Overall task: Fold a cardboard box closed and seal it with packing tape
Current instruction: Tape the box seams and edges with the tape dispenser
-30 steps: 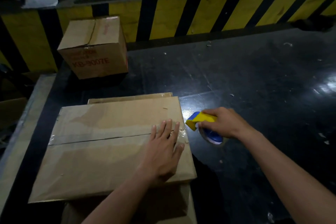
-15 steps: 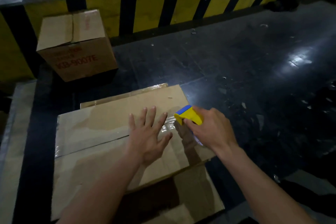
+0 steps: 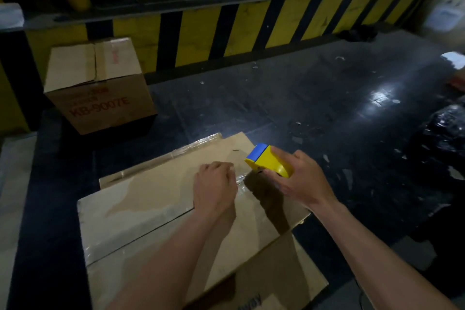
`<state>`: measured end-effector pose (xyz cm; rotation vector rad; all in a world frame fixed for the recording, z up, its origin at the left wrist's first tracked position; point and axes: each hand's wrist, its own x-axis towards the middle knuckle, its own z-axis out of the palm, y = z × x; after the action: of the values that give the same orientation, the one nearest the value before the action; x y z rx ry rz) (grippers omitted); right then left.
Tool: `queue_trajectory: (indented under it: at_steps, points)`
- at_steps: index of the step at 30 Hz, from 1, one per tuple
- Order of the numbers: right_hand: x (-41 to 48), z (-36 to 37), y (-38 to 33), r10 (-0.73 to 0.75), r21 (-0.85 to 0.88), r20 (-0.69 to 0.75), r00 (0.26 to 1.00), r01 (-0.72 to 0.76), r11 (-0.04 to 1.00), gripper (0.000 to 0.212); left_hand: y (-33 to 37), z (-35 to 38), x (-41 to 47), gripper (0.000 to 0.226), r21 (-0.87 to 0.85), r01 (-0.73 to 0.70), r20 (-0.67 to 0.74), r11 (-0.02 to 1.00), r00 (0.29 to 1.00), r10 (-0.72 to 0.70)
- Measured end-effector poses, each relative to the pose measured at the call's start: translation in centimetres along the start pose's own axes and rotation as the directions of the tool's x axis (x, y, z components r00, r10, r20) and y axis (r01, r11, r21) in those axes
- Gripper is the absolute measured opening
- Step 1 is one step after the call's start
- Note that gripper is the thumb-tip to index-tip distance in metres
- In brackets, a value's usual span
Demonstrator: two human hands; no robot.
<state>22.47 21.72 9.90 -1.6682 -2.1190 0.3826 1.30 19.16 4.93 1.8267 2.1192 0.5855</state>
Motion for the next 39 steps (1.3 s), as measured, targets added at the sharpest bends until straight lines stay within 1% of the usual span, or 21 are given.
queue_trajectory:
  at_steps: [1,2,3,4,5,7,10,12,14,15,17,19,21,24,26,30,33,36,39]
  points:
    - [-0.4,0.1,-0.1,0.001,0.013,-0.034,0.999,-0.001,1.0,0.064,0.3,-0.7,1.4,0.036,-0.208,0.059,0.053,0.976,0.997,-0.049]
    - [-0.8,0.3,-0.2,-0.007,0.02,-0.064,0.998,0.008,1.0,0.064,0.9,-1.5,2.6,0.036,-0.439,0.17,0.161,0.882,0.981,-0.109]
    - [-1.0,0.4,-0.4,-0.017,0.032,-0.089,0.996,0.02,0.999,0.065,1.6,-2.2,3.7,0.036,-0.602,0.304,0.288,0.739,0.945,-0.154]
    - [-1.1,0.5,-0.5,-0.029,0.045,-0.113,0.993,0.034,0.998,0.065,2.1,-2.8,4.6,0.036,-0.681,0.411,0.395,0.606,0.903,-0.17]
    - [-1.2,0.6,-0.7,-0.037,0.058,-0.13,0.991,0.045,0.997,0.065,2.5,-3.3,5.4,0.037,-0.699,0.483,0.476,0.527,0.865,-0.163]
    - [-1.2,0.6,-0.8,-0.046,0.077,-0.146,0.988,0.058,0.995,0.065,2.9,-3.7,6.3,0.035,-0.697,0.564,0.575,0.444,0.809,-0.125]
    - [-1.0,0.4,-0.9,-0.058,0.072,-0.159,0.986,0.07,0.995,0.065,2.6,-4.0,7.3,0.032,-0.708,0.609,0.632,0.357,0.772,-0.064]
    - [-0.8,0.3,-1.0,-0.056,0.068,-0.173,0.983,0.069,0.995,0.065,2.2,-4.2,7.8,0.035,-0.687,0.636,0.675,0.351,0.738,-0.017]
    - [-0.6,0.2,-1.0,-0.052,0.064,-0.186,0.981,0.065,0.996,0.064,2.0,-4.5,8.2,0.044,-0.665,0.661,0.712,0.346,0.701,0.028]
    - [-0.6,0.1,-1.0,-0.05,0.063,-0.189,0.981,0.063,0.996,0.064,1.8,-4.5,8.4,0.046,-0.668,0.655,0.713,0.353,0.7,0.05]
    - [-0.4,0.0,-1.0,-0.049,0.059,-0.188,0.981,0.061,0.996,0.064,1.4,-4.6,8.8,0.039,-0.697,0.62,0.686,0.36,0.723,0.081]
    - [-0.3,-0.2,-1.0,-0.048,0.057,-0.174,0.984,0.059,0.997,0.064,1.0,-4.5,8.9,0.027,-0.714,0.617,0.669,0.331,0.741,0.062]
    - [-0.3,-0.2,-0.8,-0.042,0.06,-0.151,0.988,0.052,0.997,0.065,0.7,-4.5,9.1,0.021,-0.71,0.625,0.669,0.325,0.743,0.032]
    - [-0.3,0.0,-0.8,-0.037,0.053,-0.123,0.992,0.044,0.998,0.065,0.8,-4.7,9.1,0.026,-0.695,0.638,0.685,0.331,0.727,0.038]
    - [-0.2,0.1,-0.8,-0.042,0.05,-0.132,0.99,0.049,0.998,0.064,1.0,-4.8,9.1,0.028,-0.686,0.631,0.693,0.361,0.719,0.06]
    - [-0.3,0.2,-1.0,-0.049,0.056,-0.13,0.99,0.056,0.997,0.066,0.6,-4.5,9.4,0.008,-0.677,0.61,0.684,0.412,0.728,0.045]
    - [-0.4,0.2,-0.9,-0.049,0.066,-0.118,0.992,0.057,0.996,0.066,0.4,-4.4,9.5,0.006,-0.661,0.587,0.679,0.467,0.733,0.041]
    - [-0.3,0.2,-1.1,-0.052,0.073,-0.128,0.99,0.062,0.995,0.065,0.5,-4.2,9.6,0.016,-0.653,0.508,0.624,0.562,0.781,0.018]
    - [-0.1,0.2,-1.6,-0.07,0.076,-0.16,0.985,0.083,0.994,0.064,0.9,-3.8,9.8,0.02,-0.673,0.43,0.538,0.602,0.843,-0.001]
